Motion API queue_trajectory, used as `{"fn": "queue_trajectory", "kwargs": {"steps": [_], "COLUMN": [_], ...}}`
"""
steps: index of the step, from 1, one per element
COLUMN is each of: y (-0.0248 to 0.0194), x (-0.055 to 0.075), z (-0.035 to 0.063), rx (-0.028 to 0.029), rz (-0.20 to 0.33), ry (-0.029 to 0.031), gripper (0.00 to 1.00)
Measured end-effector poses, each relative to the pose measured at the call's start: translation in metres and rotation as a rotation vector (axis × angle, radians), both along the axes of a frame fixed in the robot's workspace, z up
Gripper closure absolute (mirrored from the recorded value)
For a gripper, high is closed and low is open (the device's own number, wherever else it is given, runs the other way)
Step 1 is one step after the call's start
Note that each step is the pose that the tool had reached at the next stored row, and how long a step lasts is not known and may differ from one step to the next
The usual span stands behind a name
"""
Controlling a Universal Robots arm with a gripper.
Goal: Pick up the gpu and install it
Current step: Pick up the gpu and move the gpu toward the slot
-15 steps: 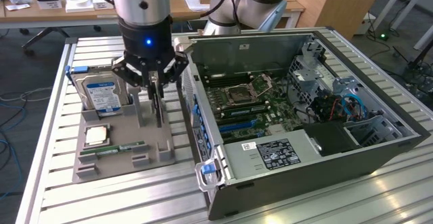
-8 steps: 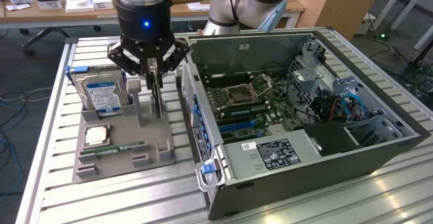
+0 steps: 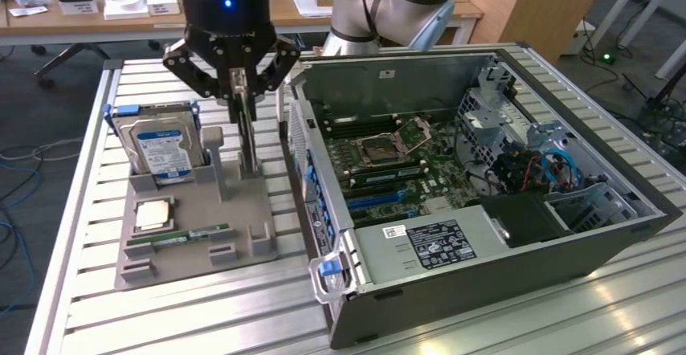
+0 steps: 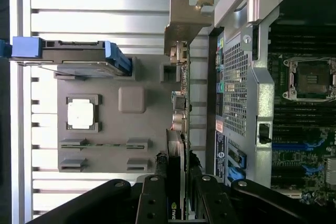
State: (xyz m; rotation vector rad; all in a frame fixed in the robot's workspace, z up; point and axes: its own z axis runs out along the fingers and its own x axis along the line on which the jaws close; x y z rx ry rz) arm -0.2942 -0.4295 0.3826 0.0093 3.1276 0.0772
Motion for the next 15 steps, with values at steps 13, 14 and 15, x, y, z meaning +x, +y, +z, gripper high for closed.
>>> {"fn": "queue_trajectory", "kwargs": {"steps": [13, 14, 15], "y": [0.0, 0.0, 0.0], "x": [0.0, 0.0, 0.0], "z": [0.0305, 0.0309, 0.0308], "rx": [0.0001, 0.0001, 0.0001], "rz": [0.0, 0.0, 0.0], "ry": [-0.0001, -0.0001, -0.0001], "gripper": [0.74, 0.74, 0.74]}}
